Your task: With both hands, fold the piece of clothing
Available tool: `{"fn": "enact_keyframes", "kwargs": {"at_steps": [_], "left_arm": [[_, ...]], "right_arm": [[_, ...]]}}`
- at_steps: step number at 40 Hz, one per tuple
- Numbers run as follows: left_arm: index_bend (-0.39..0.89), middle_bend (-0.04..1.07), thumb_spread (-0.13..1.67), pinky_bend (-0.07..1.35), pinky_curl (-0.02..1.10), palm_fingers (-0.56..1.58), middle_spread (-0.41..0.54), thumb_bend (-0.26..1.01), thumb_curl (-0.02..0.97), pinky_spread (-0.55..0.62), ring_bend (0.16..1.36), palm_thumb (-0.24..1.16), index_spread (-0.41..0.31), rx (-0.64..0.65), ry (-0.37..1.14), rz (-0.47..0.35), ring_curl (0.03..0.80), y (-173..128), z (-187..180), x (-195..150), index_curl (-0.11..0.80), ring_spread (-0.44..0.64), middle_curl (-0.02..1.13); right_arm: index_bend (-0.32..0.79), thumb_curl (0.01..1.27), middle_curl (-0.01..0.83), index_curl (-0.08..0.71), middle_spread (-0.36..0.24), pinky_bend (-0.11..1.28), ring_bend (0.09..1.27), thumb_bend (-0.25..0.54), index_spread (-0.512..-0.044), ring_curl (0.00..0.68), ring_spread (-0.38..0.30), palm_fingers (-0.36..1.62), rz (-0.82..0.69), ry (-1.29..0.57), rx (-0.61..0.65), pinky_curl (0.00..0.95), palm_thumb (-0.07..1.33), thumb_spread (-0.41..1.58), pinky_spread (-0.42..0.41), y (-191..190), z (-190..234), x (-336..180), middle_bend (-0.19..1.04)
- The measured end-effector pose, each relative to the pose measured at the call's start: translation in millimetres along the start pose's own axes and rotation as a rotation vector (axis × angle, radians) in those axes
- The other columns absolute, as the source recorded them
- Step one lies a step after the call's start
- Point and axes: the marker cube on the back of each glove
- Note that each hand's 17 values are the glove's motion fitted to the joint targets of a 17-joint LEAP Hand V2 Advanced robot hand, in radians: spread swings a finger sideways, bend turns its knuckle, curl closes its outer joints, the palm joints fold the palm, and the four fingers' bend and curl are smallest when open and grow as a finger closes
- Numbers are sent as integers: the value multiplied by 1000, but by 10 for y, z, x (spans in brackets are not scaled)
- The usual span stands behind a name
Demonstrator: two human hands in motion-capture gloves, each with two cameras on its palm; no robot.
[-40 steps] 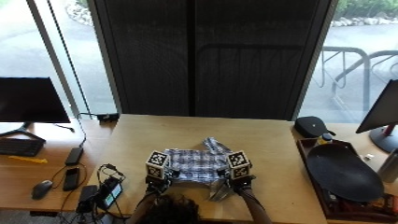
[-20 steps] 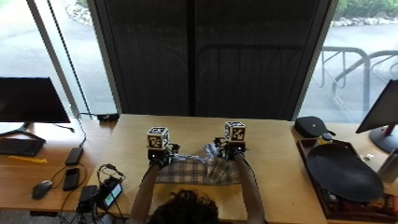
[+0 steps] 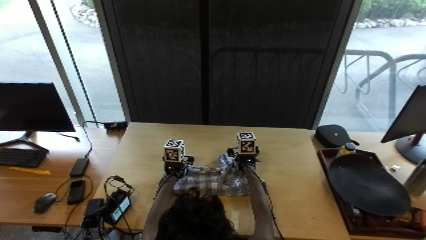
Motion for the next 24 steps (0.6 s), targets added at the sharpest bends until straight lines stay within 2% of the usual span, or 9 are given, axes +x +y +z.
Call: {"fn": "enact_keyframes", "kwargs": {"at_steps": [3, 6, 8, 10, 13, 15, 17, 21, 24], "left_arm": [[231, 674, 1314, 47, -21, 950, -261, -6, 348, 203, 632, 828, -236, 9, 29, -5, 436, -17, 70, -27, 513, -253, 566], [233, 671, 1320, 52, -19, 934, -254, -7, 347, 208, 639, 828, -233, 21, 77, 23, 440, -27, 111, -33, 517, -247, 570], [231, 675, 1324, 55, -19, 930, -252, -7, 347, 210, 639, 828, -231, 58, 107, 57, 442, -34, 100, -13, 517, -245, 571], [229, 679, 1332, 58, -18, 925, -251, -6, 345, 212, 638, 829, -231, 101, 132, 97, 442, -35, 73, 16, 519, -245, 571], [180, 688, 1338, 75, -12, 902, -249, -7, 344, 223, 651, 828, -218, 183, 72, 71, 449, -49, 9, -47, 508, -238, 574], [115, 689, 1342, 116, 1, 830, -240, -7, 343, 226, 638, 828, -202, 218, 35, 44, 448, 15, -62, -54, 487, -220, 574], [62, 640, 1346, 198, 32, 674, -213, -8, 342, 239, 601, 825, -177, 288, -13, 17, 451, 79, -180, -51, 461, -176, 570], [84, 563, 1350, 252, 70, 592, -170, -7, 341, 254, 570, 826, -157, 485, -92, 15, 441, 117, -478, -14, 432, -112, 554], [98, 460, 1344, 293, 95, 534, -138, -11, 342, 263, 563, 818, -142, 442, -108, 2, 426, 194, -533, 12, 413, -55, 512]], "right_arm": [[229, 323, 501, 450, -223, 260, 521, -11, -305, 428, -249, 1171, 25, 12, 112, 341, 929, 1237, -124, -108, 29, 32, 439], [235, 325, 500, 457, -226, 242, 494, -11, -306, 424, -249, 1166, -129, -80, 228, 339, 931, 1234, -112, -213, 28, -83, 429], [232, 325, 499, 460, -227, 237, 481, -11, -306, 423, -250, 1168, -256, -159, 240, 340, 931, 1232, -108, -199, 31, -181, 420], [229, 325, 499, 463, -228, 232, 470, -11, -303, 422, -247, 1171, -303, -193, 251, 340, 932, 1230, -106, -173, 22, -219, 415], [231, 328, 498, 468, -228, 216, 446, -9, -302, 420, -245, 1164, -121, -96, 281, 338, 940, 1224, -95, -59, -47, -72, 408], [252, 332, 476, 475, -225, 226, 414, -12, -302, 414, -237, 1090, 89, 41, 324, 341, 937, 1220, -75, 46, -140, 121, 328], [231, 340, 457, 476, -228, 238, 397, -8, -301, 412, -229, 994, 191, 124, 396, 348, 945, 1215, -46, 120, -261, 224, 252], [191, 354, 435, 477, -231, 260, 370, -6, -305, 412, -219, 941, 198, 108, 437, 359, 964, 1207, -16, 325, -454, 125, 175], [139, 365, 415, 457, -199, 292, 344, -11, -306, 406, -200, 843, 182, 98, 415, 369, 959, 1206, 18, 356, -472, 94, 133]]}}
